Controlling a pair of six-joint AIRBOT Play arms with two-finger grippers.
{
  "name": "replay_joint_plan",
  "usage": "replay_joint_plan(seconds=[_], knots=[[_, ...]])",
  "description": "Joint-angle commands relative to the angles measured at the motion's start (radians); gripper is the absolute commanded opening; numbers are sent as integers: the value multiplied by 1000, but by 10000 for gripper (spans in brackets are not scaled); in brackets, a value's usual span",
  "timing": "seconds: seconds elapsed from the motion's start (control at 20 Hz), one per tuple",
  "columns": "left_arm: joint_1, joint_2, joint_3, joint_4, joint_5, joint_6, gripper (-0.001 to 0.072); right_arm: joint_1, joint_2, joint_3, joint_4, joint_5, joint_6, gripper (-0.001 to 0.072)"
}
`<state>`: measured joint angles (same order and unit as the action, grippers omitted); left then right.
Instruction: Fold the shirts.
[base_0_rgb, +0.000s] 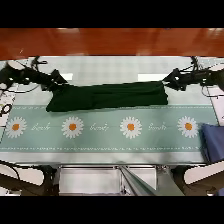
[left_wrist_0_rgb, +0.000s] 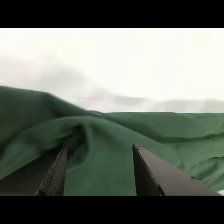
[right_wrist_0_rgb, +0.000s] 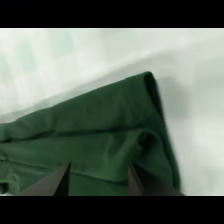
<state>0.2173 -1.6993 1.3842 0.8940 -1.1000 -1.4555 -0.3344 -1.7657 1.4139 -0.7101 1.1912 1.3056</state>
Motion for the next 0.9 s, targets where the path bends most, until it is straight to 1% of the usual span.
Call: replay_joint_plan(seconds=[0.0, 0.05, 0.15, 0.2, 0.25, 0.35, 0.45, 0.5, 0.6, 0.75, 0.85], knots=[[98, 84, 53, 0, -142, -11, 505, -124, 55, 69, -44, 185, -8, 418], [127, 150, 40, 3, -134, -3, 505, -179, 96, 68, -77, 201, -9, 418], [151, 318, -49, 11, -72, 72, 505, -265, 167, 50, -187, 206, -9, 418], [149, 414, -130, 27, -11, 101, 505, -298, 202, 5, -217, 178, -9, 418], [136, 523, -242, 26, 69, 113, 505, -318, 228, -57, -218, 137, -9, 418], [83, 711, -476, 21, 223, 109, 505, -317, 244, -210, -140, 28, -19, 421], [14, 839, -656, 2, 327, 108, 505, -280, 202, -294, -32, -22, -46, 422], [-13, 877, -711, -13, 348, 108, 505, -253, 166, -296, -15, -21, -48, 423], [-53, 905, -765, -39, 343, 105, 505, -204, 95, -285, 28, -31, -48, 422], [-88, 900, -766, -40, 346, 72, 504, -136, 4, -231, 50, -31, -45, 423], [-90, 900, -766, -44, 344, 71, 505, -99, -41, -200, 84, -29, -42, 422]])
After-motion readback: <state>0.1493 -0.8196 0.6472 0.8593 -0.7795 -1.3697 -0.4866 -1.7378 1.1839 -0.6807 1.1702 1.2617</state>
